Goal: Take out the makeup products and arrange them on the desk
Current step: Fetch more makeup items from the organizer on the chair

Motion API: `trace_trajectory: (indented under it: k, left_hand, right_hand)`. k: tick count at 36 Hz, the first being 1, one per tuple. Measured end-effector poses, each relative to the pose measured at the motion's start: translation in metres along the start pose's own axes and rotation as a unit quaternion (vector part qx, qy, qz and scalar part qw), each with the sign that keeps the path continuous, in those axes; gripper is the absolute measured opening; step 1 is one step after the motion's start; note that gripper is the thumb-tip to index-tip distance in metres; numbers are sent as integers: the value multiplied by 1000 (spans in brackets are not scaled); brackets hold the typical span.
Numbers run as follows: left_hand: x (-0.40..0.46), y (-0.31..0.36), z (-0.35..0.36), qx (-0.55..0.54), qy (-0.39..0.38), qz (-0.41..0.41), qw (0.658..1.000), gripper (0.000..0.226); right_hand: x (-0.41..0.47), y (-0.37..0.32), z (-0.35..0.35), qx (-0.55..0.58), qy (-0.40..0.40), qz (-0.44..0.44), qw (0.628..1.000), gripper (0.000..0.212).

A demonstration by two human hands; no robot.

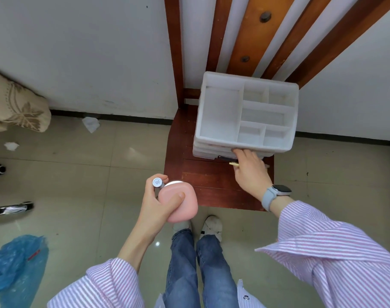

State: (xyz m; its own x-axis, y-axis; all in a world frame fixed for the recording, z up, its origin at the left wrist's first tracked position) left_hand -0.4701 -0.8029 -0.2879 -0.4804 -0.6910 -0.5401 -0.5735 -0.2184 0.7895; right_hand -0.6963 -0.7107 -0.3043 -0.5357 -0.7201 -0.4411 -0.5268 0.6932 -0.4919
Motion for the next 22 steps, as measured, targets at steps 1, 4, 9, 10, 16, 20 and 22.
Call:
trace_trajectory:
  k: [1, 4, 9, 10, 16, 20, 22]
  left_hand:
    - [-1, 2, -2, 0, 5, 0, 1000, 53]
    - [-7, 10, -10, -16, 21, -2, 1000, 48]
    - [-31, 27, -27, -58, 62, -4, 996, 45]
    - [-38, 31, -33, -64, 74, -1, 995, 45]
    - [-102, 41, -84, -128, 207, 11, 970, 52]
    - [-153, 36, -104, -164, 287, 14, 944, 39]
    - [-182, 31, -117, -169, 332, 8, 928, 31]
  right_hand:
    - [-4, -3, -1, 37, -1, 7, 999, 37]
    - [-24, -27, 2, 201, -30, 20, 979, 22]
    - [-72, -98, 7, 341, -78, -5, 937, 24]
    - [-78, -111, 11, 355, -98, -15, 930, 24]
    - [-115, -182, 9, 323, -200, -114, 918, 24]
    - [-149, -225, 6, 277, -238, -191, 911, 23]
    - [-173, -250, 10, 230, -277, -228, 905, 21]
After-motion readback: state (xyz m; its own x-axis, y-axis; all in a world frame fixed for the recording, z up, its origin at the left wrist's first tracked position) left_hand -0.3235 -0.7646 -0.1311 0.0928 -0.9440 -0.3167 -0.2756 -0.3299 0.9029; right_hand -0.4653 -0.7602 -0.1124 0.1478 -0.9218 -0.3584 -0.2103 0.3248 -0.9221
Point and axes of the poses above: each hand's wrist, its own x-axis towards the middle knuckle, its own z-axis out of the palm, y = z × x, the point moved 9 cm from there along x, towards the middle knuckle, and after that the axes turned 14 degrees about x, right-handed, at the moved point
